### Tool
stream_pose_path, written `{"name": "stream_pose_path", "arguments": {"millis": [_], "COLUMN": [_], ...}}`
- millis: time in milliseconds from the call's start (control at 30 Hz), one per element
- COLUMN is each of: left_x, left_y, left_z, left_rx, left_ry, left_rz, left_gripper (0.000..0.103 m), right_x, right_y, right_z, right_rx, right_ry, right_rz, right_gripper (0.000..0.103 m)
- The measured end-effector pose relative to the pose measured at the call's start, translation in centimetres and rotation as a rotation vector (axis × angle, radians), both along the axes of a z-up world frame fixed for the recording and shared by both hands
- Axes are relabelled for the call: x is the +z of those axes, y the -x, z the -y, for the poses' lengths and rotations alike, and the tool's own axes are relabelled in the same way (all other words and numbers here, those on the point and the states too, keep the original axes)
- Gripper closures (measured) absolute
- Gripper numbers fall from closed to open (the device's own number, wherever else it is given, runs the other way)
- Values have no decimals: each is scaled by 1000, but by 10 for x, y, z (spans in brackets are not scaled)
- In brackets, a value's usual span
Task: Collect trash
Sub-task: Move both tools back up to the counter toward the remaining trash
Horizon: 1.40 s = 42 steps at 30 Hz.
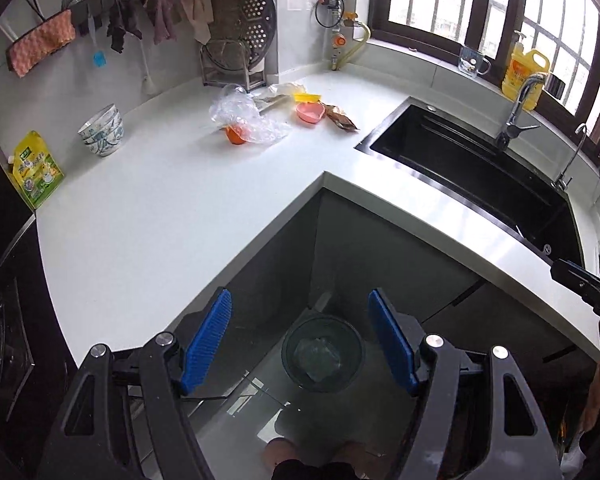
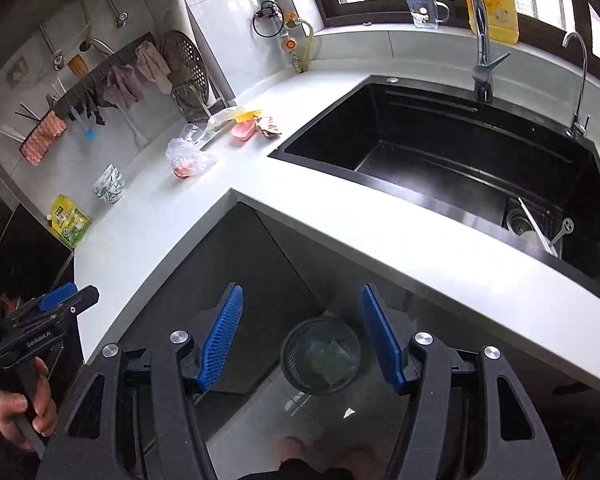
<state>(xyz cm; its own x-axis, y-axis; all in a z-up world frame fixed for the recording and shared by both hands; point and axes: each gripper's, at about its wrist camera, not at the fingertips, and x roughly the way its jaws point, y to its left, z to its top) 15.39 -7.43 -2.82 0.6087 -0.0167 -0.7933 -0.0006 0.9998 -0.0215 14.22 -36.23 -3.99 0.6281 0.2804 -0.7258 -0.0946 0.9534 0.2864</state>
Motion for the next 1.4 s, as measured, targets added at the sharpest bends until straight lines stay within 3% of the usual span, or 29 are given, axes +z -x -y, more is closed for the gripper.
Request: {"name": "stream_pose_path", "arguments": {"millis": [233,433,800,933,1400], "left_x": [22,27,14,2,-30], "left_y": [-18,-64,-202,-248,-302], "left_z": [-28,-64,-123,-135,-149], "left_rx": [79,103,22,-6,83], "left_ry": [-35,-17,-2,3,59], "left_rz": [40,70,107,80,38], "left_gripper": [33,32,29,29,29], "right_x": [-9,-8,9,0,-44], "right_y": [-45,-102,-242,-279,-368], "right_z": [-12,-44,-115,-130,-148], "right_rx": [2,22,-45,-66,7], "right_ry": [-20,-3,73,71,181], "right_rz": [-6,1,12,-35,-113], "right_gripper": [44,44,44,42,42]}}
